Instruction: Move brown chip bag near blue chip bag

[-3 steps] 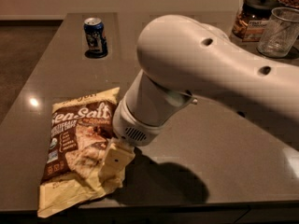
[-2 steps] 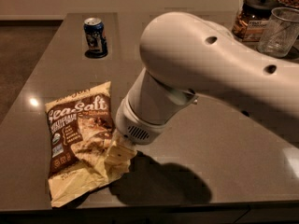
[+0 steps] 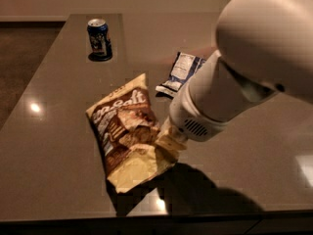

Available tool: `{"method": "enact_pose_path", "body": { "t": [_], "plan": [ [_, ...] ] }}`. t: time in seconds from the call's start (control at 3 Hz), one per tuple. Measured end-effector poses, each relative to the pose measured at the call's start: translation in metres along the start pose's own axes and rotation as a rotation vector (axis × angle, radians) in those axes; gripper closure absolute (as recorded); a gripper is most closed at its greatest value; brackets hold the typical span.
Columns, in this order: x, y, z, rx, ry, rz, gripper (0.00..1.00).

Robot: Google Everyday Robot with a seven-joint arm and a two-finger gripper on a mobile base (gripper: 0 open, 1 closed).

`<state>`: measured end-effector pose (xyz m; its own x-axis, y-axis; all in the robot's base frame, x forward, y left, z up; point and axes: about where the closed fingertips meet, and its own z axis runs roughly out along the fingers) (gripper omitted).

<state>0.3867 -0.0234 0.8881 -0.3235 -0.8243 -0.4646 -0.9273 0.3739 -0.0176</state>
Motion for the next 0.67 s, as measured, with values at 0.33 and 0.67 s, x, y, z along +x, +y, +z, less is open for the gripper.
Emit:
{"method": "enact_pose_path", "body": {
  "t": [0.33, 0.67],
  "plan": [
    [0.048, -0.029, -0.058, 0.15, 0.0, 0.116, 1.0],
    [0.083, -0.038, -0.094, 0.242, -0.002, 0.195, 1.0]
  ]
}}
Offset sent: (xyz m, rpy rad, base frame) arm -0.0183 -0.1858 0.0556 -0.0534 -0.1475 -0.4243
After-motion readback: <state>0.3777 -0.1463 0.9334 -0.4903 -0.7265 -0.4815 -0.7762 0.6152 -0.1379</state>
